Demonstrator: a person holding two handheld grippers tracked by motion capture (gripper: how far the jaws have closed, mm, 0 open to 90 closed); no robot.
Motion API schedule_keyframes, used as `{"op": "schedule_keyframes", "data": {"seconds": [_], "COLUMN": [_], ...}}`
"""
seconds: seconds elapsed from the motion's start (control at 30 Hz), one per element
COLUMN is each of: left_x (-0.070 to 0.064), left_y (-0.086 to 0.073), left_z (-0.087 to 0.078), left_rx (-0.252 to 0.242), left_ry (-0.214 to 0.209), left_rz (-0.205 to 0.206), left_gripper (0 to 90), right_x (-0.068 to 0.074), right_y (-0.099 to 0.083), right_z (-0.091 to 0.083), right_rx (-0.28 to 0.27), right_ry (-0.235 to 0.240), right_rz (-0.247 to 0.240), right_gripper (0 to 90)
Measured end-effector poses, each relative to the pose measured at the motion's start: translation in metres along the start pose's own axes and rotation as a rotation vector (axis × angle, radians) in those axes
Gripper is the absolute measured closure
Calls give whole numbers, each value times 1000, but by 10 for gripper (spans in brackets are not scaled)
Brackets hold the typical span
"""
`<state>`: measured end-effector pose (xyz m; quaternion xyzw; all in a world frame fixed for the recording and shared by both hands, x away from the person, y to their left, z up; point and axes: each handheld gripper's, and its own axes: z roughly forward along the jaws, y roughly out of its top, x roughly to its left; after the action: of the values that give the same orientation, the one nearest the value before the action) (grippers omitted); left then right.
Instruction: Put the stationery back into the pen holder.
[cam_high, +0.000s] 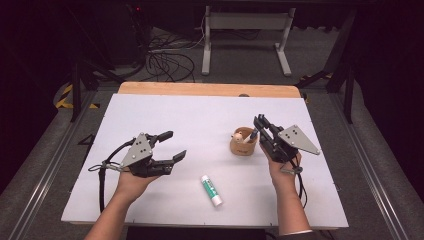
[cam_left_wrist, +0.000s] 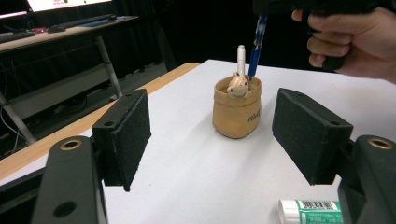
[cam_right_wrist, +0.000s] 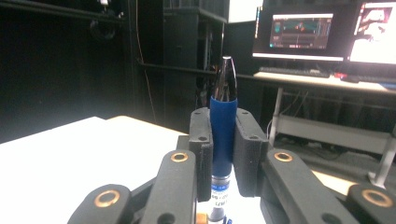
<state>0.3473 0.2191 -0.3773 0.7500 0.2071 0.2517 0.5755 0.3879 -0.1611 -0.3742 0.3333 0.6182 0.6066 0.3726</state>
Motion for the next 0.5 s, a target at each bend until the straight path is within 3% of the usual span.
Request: {"op": "schedule_keyframes", "data": {"seconds": [0.5], "left_x": [-1], "left_y": [-1], "left_z": [0], "left_rx": [-2], "left_ry": [1], "left_rz": [6], "left_gripper": [283], "right_x": [-2], "right_y": [-28], "right_z": [15], "right_rx": [129], "right_ry": [-15], "right_rz": [8], "right_gripper": [801]}}
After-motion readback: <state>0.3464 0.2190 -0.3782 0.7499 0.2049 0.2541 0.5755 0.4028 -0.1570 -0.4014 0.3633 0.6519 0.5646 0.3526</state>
